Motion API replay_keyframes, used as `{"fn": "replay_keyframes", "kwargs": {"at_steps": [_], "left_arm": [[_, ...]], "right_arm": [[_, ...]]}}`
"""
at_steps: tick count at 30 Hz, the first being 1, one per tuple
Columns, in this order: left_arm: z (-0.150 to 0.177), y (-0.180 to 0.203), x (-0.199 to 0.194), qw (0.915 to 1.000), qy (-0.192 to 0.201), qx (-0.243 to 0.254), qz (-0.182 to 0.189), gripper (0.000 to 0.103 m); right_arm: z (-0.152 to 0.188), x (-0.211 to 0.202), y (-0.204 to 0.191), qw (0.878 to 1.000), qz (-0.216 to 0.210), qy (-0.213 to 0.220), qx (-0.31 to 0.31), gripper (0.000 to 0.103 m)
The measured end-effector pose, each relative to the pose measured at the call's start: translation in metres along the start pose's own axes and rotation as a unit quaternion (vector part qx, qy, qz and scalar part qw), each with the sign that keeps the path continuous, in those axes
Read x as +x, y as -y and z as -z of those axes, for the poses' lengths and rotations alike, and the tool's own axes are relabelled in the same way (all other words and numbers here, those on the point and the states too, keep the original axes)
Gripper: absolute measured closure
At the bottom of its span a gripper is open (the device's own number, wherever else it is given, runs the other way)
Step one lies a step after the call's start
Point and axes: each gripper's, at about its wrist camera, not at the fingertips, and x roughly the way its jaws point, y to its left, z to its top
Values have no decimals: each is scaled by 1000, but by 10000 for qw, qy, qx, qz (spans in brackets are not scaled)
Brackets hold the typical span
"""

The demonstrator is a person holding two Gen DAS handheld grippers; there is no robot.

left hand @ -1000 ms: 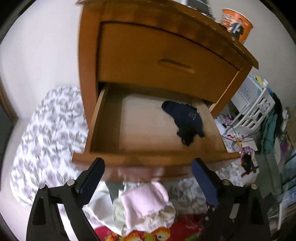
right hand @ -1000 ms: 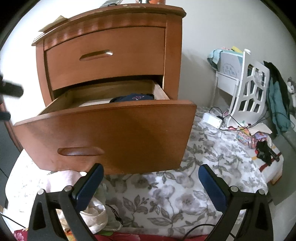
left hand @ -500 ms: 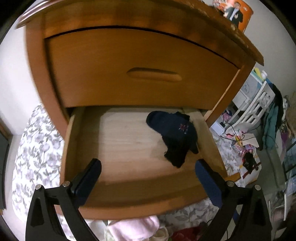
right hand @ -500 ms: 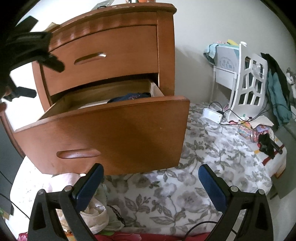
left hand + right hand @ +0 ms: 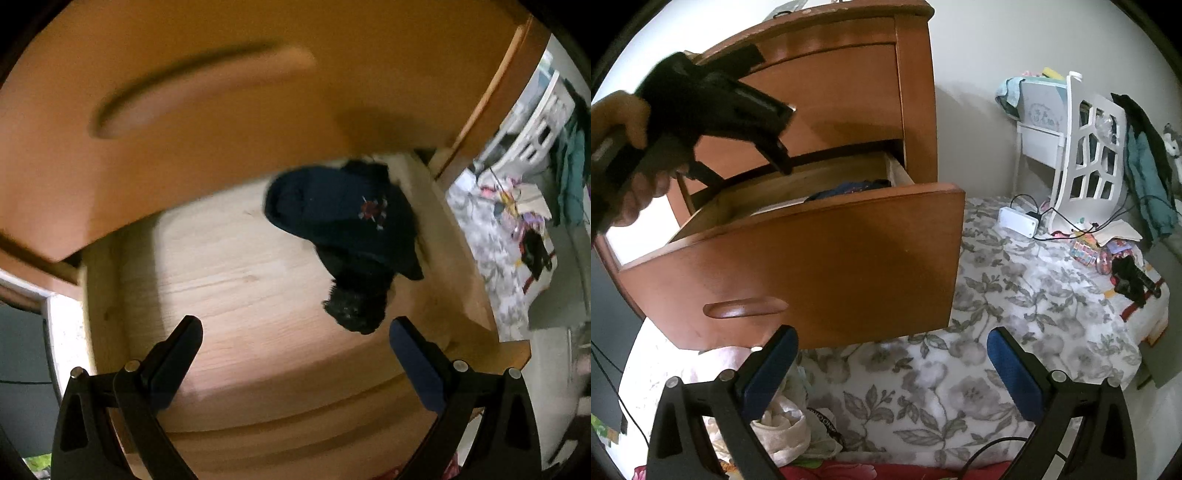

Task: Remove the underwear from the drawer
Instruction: 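Move the left gripper into the drawer over the black lace garment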

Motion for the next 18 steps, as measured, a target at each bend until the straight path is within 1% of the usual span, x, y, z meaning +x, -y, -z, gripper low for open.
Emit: {"fn": "replay_keyframes", "kwargs": {"at_steps": [2, 5, 9, 10, 12, 13, 16, 18], "left_arm": [[-4, 6, 12, 9998, -177, 45, 26, 2], [-9, 16, 26, 9993, -348, 127, 31, 2], [-15, 32, 40, 9979, -564, 274, 134, 3], [-17, 37, 46, 9974, -626, 319, 134, 4], [-19, 44, 54, 9965, -739, 370, 94, 11], [-20, 46, 58, 9960, -802, 392, 98, 18], [-22, 51, 70, 9940, -991, 452, 135, 21], [-23, 53, 75, 9931, -1047, 515, 78, 30]], "right_arm": [[0, 2, 2, 10000, -16, -50, 34, 0], [-1, 4, 4, 9999, -41, -113, 76, 0], [-1, 6, 6, 9998, -62, -147, 116, 0], [-1, 7, 6, 9998, -68, -166, 120, 0], [0, 8, 7, 9997, -77, -199, 129, 0], [0, 8, 7, 9997, -81, -202, 139, 0], [0, 8, 8, 9997, -81, -199, 151, 0], [0, 8, 8, 9997, -84, -202, 146, 0]]}}
